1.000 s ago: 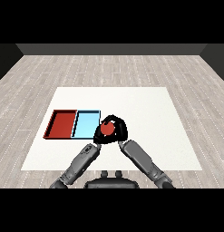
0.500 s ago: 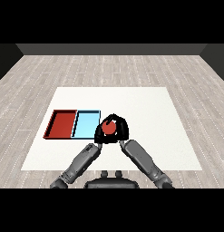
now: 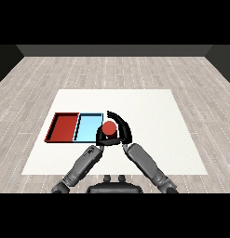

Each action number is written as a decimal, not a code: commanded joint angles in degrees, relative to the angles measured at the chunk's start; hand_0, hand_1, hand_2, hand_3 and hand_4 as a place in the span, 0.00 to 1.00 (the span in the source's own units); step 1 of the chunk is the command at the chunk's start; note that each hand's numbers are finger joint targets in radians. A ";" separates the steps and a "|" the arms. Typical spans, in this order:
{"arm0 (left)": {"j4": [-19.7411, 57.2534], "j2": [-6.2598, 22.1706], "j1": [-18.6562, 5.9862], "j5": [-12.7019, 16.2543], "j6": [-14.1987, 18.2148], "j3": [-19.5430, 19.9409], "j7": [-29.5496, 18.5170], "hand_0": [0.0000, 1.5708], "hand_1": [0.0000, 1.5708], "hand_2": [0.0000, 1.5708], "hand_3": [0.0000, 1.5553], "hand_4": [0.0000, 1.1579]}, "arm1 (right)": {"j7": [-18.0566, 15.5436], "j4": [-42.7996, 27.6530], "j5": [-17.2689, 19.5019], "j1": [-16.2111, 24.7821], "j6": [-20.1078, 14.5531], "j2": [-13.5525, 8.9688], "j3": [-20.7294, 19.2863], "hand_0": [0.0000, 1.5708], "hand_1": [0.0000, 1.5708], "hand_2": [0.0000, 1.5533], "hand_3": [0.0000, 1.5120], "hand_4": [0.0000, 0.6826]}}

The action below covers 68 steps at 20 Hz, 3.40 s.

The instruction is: Pick the red can and put it in the red box

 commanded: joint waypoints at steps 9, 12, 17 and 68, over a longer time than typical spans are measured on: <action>1.79 -0.49 -0.45 -1.82 0.01 2.74 -1.24 1.00 1.00 1.00 0.95 0.98 | 0.46 -0.68 0.91 2.85 1.46 0.17 -2.97 0.00 0.00 0.00 0.00 0.00; -1.65 -0.49 3.56 -3.65 0.72 0.97 -1.32 1.00 1.00 1.00 0.95 0.98 | 2.70 -0.19 0.98 1.56 3.74 0.17 -5.02 0.00 0.00 0.00 0.00 0.00; -3.66 0.16 2.07 -4.33 2.68 2.83 1.21 1.00 1.00 1.00 0.93 0.98 | -0.89 -6.48 -1.17 9.25 7.93 -1.29 -6.66 0.00 0.00 0.00 0.00 0.00; 65.99 28.42 -18.35 -22.99 -17.19 19.37 22.04 0.00 0.00 0.00 0.00 0.00 | -7.24 0.26 -8.93 17.94 20.81 -9.40 -26.12 0.00 0.00 0.00 0.00 0.00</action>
